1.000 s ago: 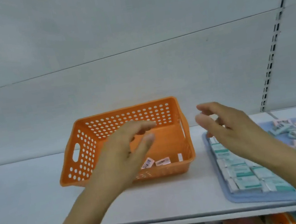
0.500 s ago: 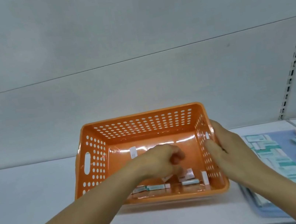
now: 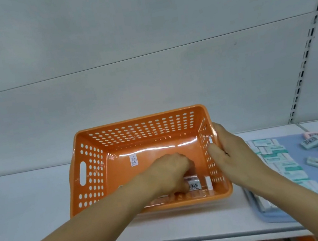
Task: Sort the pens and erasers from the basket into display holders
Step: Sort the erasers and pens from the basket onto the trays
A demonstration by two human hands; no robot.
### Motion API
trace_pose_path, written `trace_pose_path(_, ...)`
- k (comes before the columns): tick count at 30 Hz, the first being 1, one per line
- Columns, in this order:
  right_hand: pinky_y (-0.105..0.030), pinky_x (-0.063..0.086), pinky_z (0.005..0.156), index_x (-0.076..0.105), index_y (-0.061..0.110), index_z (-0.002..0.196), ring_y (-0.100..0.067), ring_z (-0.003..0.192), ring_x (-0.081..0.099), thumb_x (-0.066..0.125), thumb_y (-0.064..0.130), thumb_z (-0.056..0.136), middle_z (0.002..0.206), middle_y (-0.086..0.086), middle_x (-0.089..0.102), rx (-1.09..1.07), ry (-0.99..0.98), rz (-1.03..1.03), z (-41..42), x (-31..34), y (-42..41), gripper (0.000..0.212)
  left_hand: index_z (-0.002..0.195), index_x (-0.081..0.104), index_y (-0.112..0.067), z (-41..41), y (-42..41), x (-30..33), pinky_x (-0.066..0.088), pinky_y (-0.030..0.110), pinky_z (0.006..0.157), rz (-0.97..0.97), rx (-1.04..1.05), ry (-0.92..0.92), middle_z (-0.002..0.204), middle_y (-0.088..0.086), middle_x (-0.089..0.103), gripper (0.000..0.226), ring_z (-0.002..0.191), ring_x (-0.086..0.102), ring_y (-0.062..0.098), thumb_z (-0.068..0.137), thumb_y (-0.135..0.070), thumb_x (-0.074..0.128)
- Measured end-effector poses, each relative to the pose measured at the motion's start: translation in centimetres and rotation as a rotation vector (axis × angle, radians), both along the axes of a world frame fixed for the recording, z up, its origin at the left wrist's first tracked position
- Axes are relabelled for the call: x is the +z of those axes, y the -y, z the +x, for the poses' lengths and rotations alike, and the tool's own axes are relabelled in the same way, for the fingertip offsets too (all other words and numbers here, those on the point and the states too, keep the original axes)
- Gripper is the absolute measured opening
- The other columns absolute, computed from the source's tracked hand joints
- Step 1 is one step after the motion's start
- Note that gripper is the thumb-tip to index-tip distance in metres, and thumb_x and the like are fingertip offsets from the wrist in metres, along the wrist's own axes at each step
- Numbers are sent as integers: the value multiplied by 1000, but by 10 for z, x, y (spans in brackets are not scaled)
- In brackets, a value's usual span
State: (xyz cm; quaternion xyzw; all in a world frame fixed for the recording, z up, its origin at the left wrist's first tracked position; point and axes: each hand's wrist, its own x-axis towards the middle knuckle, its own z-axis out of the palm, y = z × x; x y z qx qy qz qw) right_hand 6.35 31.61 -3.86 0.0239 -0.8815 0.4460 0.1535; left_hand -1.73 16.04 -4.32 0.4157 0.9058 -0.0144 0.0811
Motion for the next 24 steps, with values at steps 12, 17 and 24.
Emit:
trace_pose_path(12, -36, 57, 80, 34, 47, 117, -7, 87, 64, 37, 27, 101, 99, 21, 57, 1, 31, 6, -10, 0, -4, 26, 106, 68, -22, -8, 4, 3, 44, 19, 65, 50, 123, 235, 89, -9, 62, 30, 80, 56, 7, 77, -22, 76)
trace_pose_path(17, -39, 56, 81, 39, 39, 120, -10, 87, 64, 37, 28, 101, 100, 12, 60, -9, 49, 33, -14, 2, -5, 22, 98, 73, -20, -10, 5, 2, 53, 28, 74, 31, 136, 269, 90, -8, 67, 22, 84, 60, 9, 76, -23, 77)
trace_pose_path(24, -43, 54, 85, 45, 30, 122, -11, 92, 62, 36, 31, 100, 109, 6, 62, -24, 117, 17, -25, 4, -9, 24, 96, 76, -17, -13, 26, 24, 58, 27, 68, 349, 344, 354, 92, -1, 73, 21, 83, 69, 13, 76, -13, 79)
